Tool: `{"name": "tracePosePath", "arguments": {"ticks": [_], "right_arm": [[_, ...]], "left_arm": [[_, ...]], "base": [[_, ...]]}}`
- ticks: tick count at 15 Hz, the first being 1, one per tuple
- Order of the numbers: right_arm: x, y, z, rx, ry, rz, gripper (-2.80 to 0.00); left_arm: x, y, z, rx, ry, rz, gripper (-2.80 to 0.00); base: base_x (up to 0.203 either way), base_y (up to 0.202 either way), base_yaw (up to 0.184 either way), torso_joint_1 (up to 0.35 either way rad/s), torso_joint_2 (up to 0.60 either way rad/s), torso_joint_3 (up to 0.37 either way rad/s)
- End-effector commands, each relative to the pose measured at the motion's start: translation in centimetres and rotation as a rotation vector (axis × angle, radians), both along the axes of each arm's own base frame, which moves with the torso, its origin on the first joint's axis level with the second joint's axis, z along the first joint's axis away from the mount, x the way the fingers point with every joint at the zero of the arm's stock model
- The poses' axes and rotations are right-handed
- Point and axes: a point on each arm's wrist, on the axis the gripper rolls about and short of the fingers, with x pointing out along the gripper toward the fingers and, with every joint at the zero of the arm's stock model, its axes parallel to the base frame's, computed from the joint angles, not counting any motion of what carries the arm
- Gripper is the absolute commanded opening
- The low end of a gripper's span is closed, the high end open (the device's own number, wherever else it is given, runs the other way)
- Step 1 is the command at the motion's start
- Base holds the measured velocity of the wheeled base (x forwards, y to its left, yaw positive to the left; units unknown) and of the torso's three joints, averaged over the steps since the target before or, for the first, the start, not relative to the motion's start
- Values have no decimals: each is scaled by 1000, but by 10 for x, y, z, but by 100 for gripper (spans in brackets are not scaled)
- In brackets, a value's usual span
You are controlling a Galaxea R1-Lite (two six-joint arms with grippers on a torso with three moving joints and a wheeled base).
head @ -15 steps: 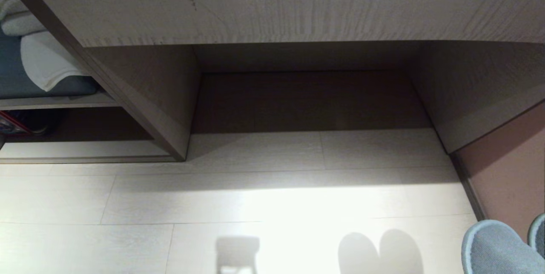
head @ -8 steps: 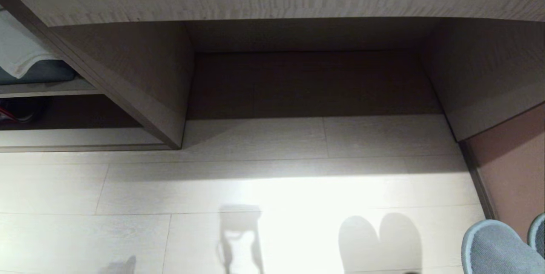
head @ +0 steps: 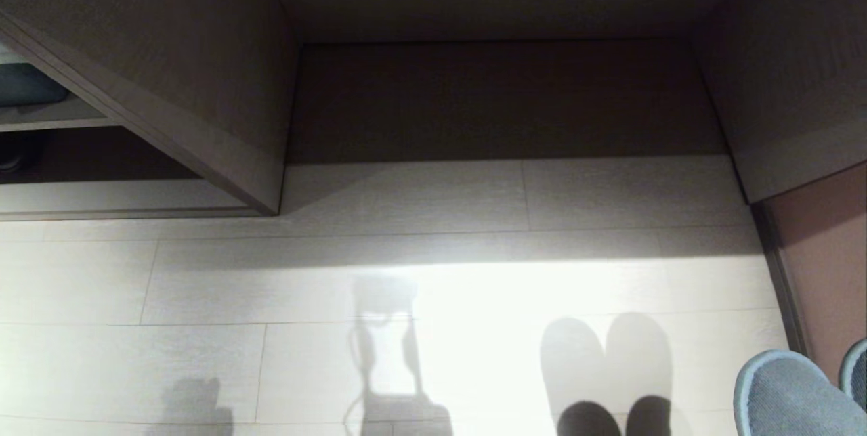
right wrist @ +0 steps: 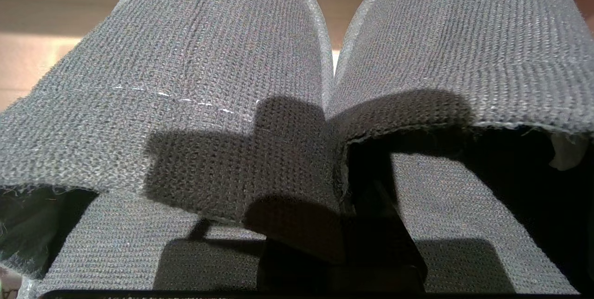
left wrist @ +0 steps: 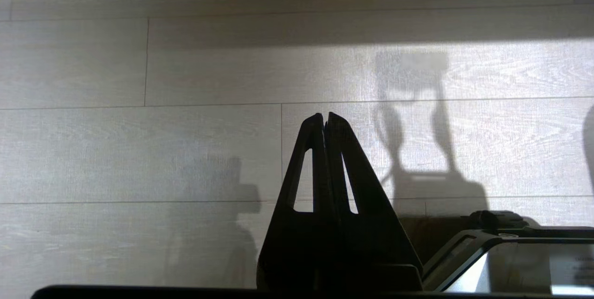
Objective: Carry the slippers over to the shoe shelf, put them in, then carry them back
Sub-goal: Place the slippers on the floor
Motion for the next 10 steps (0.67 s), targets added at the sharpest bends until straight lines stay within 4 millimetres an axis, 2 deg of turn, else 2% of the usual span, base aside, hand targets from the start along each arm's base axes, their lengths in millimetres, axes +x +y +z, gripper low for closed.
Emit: {"name": "tracePosePath", "arguments": {"ticks": [1, 10], "right_arm": [[0, 0, 0, 0, 1, 1, -280], [0, 0, 0, 0, 2, 1, -280]], "left_arm": [[0, 0, 0, -1, 0, 2, -280], [0, 0, 0, -1, 0, 3, -280]], "base": [[0, 0, 0, -2, 1, -199], [0, 0, 0, 0, 2, -196]]}}
